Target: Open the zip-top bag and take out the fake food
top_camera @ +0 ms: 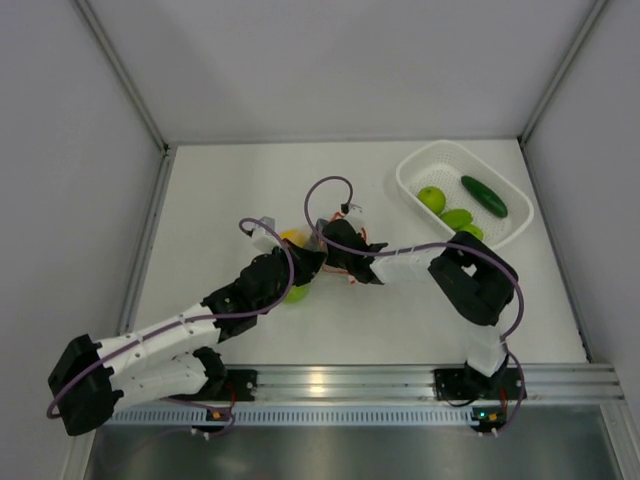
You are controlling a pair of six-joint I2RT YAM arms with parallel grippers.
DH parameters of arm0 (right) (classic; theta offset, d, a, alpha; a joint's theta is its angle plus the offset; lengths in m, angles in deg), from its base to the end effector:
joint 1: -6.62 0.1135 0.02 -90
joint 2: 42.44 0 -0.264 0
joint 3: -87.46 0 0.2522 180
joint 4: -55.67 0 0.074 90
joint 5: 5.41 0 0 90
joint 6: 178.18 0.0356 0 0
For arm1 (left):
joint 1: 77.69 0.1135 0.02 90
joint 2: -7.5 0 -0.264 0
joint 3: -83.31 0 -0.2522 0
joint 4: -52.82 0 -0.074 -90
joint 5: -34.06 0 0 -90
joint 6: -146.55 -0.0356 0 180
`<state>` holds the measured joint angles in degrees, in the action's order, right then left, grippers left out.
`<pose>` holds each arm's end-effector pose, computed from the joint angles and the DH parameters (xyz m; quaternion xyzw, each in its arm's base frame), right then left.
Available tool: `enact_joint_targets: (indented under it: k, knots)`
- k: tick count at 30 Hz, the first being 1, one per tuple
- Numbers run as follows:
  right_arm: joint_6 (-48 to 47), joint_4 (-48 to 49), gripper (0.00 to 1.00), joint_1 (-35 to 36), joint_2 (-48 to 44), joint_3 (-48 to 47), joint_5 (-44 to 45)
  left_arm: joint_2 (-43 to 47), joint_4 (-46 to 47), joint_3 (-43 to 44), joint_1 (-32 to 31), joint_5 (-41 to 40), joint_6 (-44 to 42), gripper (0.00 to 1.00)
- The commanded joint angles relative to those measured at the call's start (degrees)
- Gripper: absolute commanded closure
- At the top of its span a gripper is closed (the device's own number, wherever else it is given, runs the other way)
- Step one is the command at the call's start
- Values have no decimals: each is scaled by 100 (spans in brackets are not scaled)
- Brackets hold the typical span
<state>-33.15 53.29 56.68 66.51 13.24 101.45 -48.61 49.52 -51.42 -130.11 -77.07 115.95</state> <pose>0.2642 0.2994 0.1543 0.1036 0.8820 0.2699 0.3721 0.1471 -0.1701 0.2590 -0.1597 0.7671 -0.4194 0.4585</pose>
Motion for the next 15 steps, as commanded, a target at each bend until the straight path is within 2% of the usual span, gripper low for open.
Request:
enact_joint_targets:
  k: [1, 7, 9, 10, 11, 15]
  knots:
    - [438, 320, 24, -155, 180, 104, -393, 180, 255, -188, -22, -111, -200, 100]
    - [799, 699, 26, -164, 188, 71, -499, 303, 27, -364, -22, -287, -297, 100]
    - [729, 359, 24, -128, 258, -113, -421, 338, -35, -373, -13, -374, -332, 100]
    - [720, 217, 16, -111, 294, -341, -325, 347, -61, -382, -13, -392, -341, 100]
    - [738, 68, 13, -85, 372, -456, -298, 356, -61, -391, -13, -410, -358, 100]
    - [904, 127, 12, -76, 461, -598, -315, 347, -114, -426, -13, -506, -411, 100]
